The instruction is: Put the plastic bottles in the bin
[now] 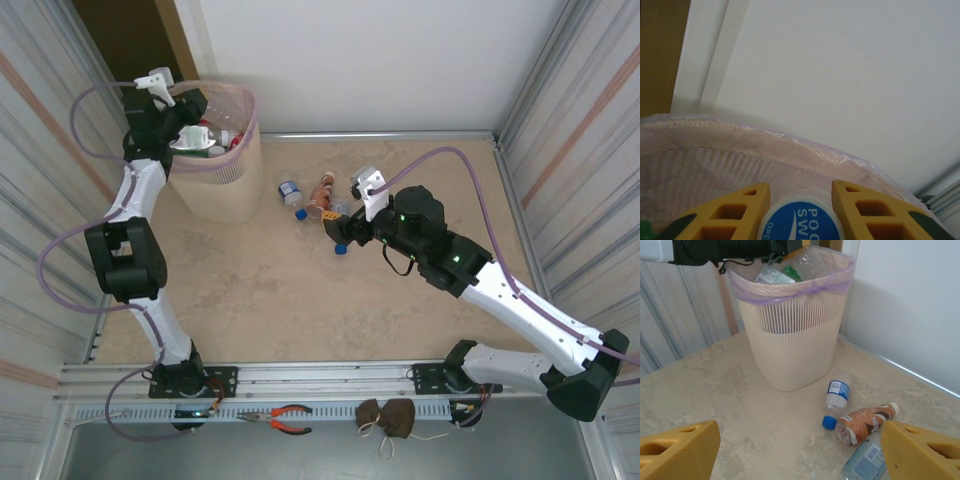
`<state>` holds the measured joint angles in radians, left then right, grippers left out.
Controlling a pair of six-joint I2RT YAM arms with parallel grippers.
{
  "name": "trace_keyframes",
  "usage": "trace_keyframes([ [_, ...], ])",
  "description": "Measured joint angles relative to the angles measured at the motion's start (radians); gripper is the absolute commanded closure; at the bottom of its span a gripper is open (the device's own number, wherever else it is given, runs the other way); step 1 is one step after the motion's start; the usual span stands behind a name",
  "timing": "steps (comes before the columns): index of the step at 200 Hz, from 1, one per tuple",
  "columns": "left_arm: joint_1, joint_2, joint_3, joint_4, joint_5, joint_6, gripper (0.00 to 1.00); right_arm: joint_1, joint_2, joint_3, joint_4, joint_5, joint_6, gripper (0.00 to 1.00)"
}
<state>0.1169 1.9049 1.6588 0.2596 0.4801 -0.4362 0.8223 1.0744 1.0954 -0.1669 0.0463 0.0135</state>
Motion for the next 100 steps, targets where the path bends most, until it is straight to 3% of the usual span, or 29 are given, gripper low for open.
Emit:
trace_keyframes([
  [64,-0.04,-0.028,-0.025,-0.046,0.048,-0.024,0.73,0.0,0.0,0.0,0.0,-0.018,0.0,0.18],
  [100,-0.048,-0.039,-0.032,-0.072,0.053,-0.021,0.62,0.0,0.0,0.0,0.001,-0.02,0.0,0.18],
])
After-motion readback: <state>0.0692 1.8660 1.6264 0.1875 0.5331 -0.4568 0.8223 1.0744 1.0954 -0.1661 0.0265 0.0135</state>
